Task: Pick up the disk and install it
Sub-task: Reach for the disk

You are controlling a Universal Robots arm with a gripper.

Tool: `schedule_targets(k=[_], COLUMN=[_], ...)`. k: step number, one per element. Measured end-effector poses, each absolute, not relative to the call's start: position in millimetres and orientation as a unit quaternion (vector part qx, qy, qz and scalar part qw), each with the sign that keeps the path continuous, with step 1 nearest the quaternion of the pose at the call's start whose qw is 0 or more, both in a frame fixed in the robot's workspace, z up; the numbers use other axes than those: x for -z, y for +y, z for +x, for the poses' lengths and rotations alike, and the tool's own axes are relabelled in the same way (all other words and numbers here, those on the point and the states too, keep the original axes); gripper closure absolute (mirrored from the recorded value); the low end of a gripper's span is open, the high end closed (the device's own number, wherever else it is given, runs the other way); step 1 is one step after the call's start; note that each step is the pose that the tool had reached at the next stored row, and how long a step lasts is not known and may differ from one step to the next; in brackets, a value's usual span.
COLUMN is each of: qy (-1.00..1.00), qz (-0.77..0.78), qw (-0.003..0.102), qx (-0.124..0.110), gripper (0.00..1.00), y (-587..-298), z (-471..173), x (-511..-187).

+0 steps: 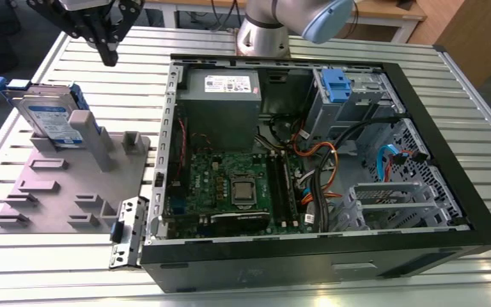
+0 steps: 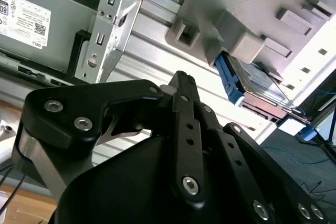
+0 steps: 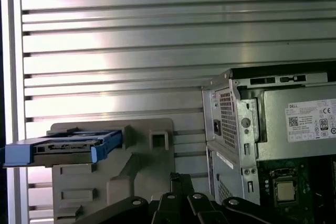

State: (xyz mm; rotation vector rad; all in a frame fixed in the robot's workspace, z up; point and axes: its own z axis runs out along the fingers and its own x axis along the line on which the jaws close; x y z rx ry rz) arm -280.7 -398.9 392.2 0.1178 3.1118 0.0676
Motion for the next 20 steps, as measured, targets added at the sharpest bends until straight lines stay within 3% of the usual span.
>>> schedule_targets(k=[20], qy=[0.999], qz=[0.038], qw=[0.014], qx=[-0.022], gripper=[0.89], y=[-399.0], z=[-326.7], x=[-391.5])
